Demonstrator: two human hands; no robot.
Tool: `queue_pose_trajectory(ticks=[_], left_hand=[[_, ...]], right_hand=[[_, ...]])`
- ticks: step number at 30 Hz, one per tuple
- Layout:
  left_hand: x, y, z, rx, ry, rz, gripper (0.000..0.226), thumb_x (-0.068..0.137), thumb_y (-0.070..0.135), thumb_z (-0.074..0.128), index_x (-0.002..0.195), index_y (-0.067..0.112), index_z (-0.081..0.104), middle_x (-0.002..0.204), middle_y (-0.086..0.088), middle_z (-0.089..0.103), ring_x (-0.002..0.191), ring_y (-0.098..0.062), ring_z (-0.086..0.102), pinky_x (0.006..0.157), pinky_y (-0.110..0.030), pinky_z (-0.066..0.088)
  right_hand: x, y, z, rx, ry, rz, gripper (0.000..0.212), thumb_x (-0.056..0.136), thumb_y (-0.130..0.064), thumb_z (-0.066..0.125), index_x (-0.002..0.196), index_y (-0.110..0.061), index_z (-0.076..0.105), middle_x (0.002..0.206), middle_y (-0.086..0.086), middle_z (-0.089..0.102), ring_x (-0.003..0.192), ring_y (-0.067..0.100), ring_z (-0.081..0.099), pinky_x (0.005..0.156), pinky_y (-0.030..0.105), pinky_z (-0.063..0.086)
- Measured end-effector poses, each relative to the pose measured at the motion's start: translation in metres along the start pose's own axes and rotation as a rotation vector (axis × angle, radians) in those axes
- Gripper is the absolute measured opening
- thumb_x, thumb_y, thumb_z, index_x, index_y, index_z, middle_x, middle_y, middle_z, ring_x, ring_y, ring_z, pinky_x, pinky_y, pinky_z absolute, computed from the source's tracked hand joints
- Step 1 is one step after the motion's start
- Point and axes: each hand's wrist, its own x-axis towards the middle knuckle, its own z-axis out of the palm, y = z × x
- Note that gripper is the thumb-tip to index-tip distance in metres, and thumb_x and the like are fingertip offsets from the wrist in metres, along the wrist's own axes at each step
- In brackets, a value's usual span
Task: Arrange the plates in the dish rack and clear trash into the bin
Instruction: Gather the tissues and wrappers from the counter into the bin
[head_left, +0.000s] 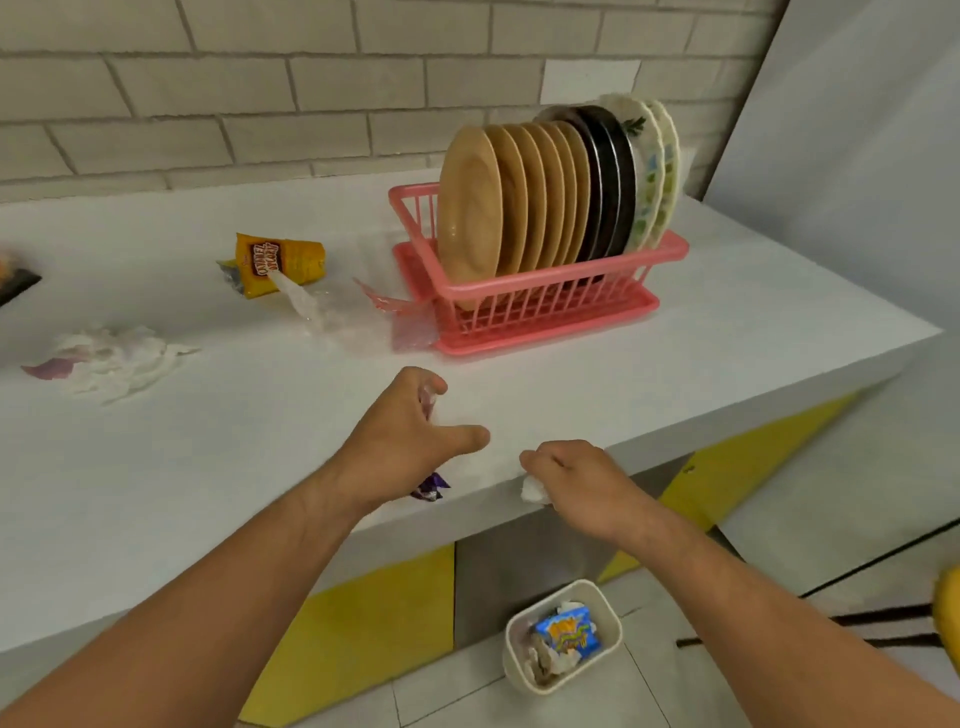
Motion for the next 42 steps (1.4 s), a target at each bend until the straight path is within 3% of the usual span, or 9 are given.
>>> queue_pose_trajectory(ticks=[5, 8, 11, 15, 19, 27, 31, 35, 42], left_hand=[[-0.013, 0.019, 0.093, -0.028, -0.090, 0.041, 0.071, 0.075, -0.005, 0.065, 0.129, 0.024, 0.029, 0.102, 0.001, 0.037, 0.082, -0.003, 0.046, 0.052, -0.008, 0.043], [-0.020, 0.018, 0.148, 0.033, -0.082, 0.101, 0.064, 0.077, -0.007, 0.056, 0.126, 0.025, 0.031, 0.106, 0.001, 0.034, 0.100, -0.003, 0.047, 0.060, -0.008, 0.047], [-0.028, 0.007, 0.194, 0.150, -0.088, 0.240, 0.051, 0.081, -0.009, 0.044, 0.122, 0.021, 0.038, 0.102, 0.006, 0.034, 0.093, 0.000, 0.046, 0.073, 0.000, 0.035], [-0.023, -0.026, 0.236, 0.289, -0.164, 0.248, 0.034, 0.083, -0.002, 0.043, 0.100, 0.027, 0.050, 0.096, 0.010, 0.045, 0.086, -0.006, 0.050, 0.074, -0.015, 0.043], [0.000, -0.076, 0.270, 0.525, -0.263, 0.177, 0.020, 0.088, 0.011, 0.041, 0.092, 0.031, 0.044, 0.098, 0.004, 0.053, 0.087, -0.019, 0.054, 0.077, -0.038, 0.049], [0.061, -0.238, 0.376, 0.601, -0.219, 0.108, 0.009, 0.092, 0.020, 0.036, 0.089, 0.028, 0.039, 0.090, 0.001, 0.056, 0.077, -0.023, 0.054, 0.072, -0.043, 0.048], [0.086, -0.321, 0.435, 0.506, -0.245, 0.159, 0.020, 0.091, 0.026, 0.039, 0.110, 0.031, 0.039, 0.109, 0.005, 0.045, 0.093, -0.021, 0.054, 0.083, -0.035, 0.045], [0.106, -0.388, 0.475, 0.504, -0.250, 0.235, 0.037, 0.088, 0.018, 0.043, 0.123, 0.029, 0.037, 0.109, 0.011, 0.029, 0.103, -0.014, 0.043, 0.092, -0.029, 0.040], [0.121, -0.456, 0.502, 0.512, -0.250, 0.273, 0.050, 0.090, 0.011, 0.052, 0.135, 0.030, 0.036, 0.128, 0.008, 0.036, 0.114, -0.015, 0.044, 0.097, -0.025, 0.039]], right_hand=[[-0.031, 0.080, -0.057, 0.055, -0.028, 0.147, 0.040, 0.097, -0.014, 0.037, 0.061, -0.021, 0.054, 0.068, -0.009, 0.056, 0.066, 0.010, 0.051, 0.056, 0.012, 0.037], [-0.040, 0.121, -0.076, 0.027, -0.076, 0.213, 0.035, 0.098, -0.013, 0.036, 0.074, -0.017, 0.062, 0.078, -0.005, 0.059, 0.067, 0.002, 0.048, 0.059, 0.015, 0.038], [-0.046, 0.162, -0.079, -0.071, -0.102, 0.247, 0.031, 0.098, -0.014, 0.036, 0.097, -0.012, 0.067, 0.085, -0.007, 0.057, 0.076, 0.006, 0.052, 0.059, 0.011, 0.038], [-0.044, 0.218, -0.063, -0.042, -0.141, 0.319, 0.027, 0.094, -0.010, 0.045, 0.111, -0.019, 0.064, 0.103, 0.000, 0.058, 0.089, 0.019, 0.054, 0.063, 0.021, 0.041], [-0.035, 0.278, -0.030, -0.058, -0.145, 0.308, 0.035, 0.090, -0.009, 0.056, 0.123, -0.020, 0.054, 0.116, 0.003, 0.059, 0.089, 0.018, 0.059, 0.059, 0.013, 0.041], [0.016, 0.425, 0.084, -0.094, -0.037, 0.318, 0.028, 0.089, -0.017, 0.068, 0.116, -0.020, 0.067, 0.113, 0.001, 0.065, 0.092, 0.011, 0.061, 0.078, 0.018, 0.047], [0.044, 0.491, 0.143, -0.167, -0.053, 0.293, 0.032, 0.091, -0.021, 0.064, 0.123, -0.023, 0.061, 0.116, 0.002, 0.064, 0.098, 0.015, 0.060, 0.084, 0.022, 0.048], [0.079, 0.537, 0.199, -0.332, -0.091, 0.225, 0.029, 0.091, -0.032, 0.063, 0.119, -0.027, 0.061, 0.112, 0.006, 0.062, 0.100, 0.022, 0.059, 0.083, 0.027, 0.047], [0.118, 0.582, 0.262, -0.462, -0.348, 0.153, 0.047, 0.078, -0.033, 0.075, 0.121, -0.017, 0.063, 0.124, 0.005, 0.061, 0.111, 0.022, 0.059, 0.092, 0.028, 0.046]])
